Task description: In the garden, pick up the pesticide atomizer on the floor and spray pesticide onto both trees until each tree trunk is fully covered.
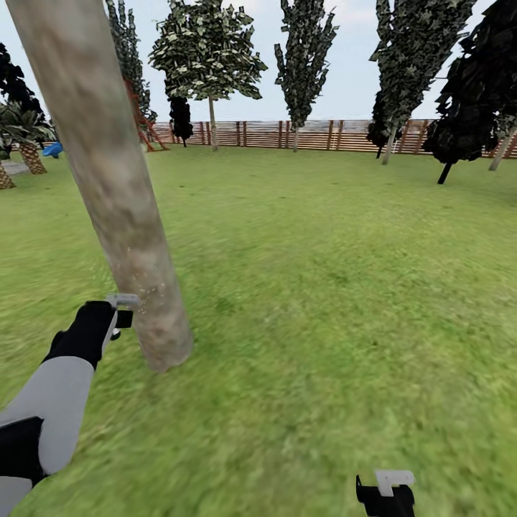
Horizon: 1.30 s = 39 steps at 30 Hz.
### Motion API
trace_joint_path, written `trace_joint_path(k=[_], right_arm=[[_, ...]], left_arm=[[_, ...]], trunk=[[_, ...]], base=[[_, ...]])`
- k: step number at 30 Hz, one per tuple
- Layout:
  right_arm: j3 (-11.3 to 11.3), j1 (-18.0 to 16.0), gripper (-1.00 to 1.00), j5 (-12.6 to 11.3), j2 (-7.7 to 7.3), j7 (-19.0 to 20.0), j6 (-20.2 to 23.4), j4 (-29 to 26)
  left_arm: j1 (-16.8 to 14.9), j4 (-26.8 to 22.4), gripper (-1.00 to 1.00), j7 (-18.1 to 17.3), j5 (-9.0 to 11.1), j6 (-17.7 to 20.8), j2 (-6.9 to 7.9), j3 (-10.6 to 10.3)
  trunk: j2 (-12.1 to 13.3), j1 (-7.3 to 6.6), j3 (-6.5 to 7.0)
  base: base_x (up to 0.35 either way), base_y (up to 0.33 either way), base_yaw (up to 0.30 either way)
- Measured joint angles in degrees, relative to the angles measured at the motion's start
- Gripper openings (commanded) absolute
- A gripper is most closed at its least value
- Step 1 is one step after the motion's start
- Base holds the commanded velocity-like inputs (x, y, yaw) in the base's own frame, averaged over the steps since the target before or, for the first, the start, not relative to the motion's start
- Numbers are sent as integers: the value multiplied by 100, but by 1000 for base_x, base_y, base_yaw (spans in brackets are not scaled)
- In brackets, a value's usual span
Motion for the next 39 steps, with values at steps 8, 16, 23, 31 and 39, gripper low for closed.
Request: trace_joint_path(k=[8, 16, 23, 31, 39], right_arm=[[-1, 0, 100, -8, 0, -1, -5, -7], [0, 0, 100, -8, 0, -4, -7, 1], [0, -1, 100, -8, 0, -4, -8, 3], [0, -1, 100, -8, 0, -4, -5, 3], [0, 0, 100, -8, 0, -4, -7, 3]], left_arm=[[1, -10, -100, -584, 10, -2, 327, 207], [-6, -25, -100, -665, -23, -8, 266, 159], [-7, -25, -100, -659, -29, -9, 264, 147], [-7, -25, -100, -659, -37, -9, 264, 150], [-7, -25, -100, -634, -46, -14, 272, 150]], trunk=[[0, 3, 0], [0, 3, 0], [0, 4, 0], [0, 4, 0], [0, 2, 0]], base=[[202, 104, 122], [60, -188, 96], [25, -271, 1], [2, -274, 0], [93, -274, 0]])
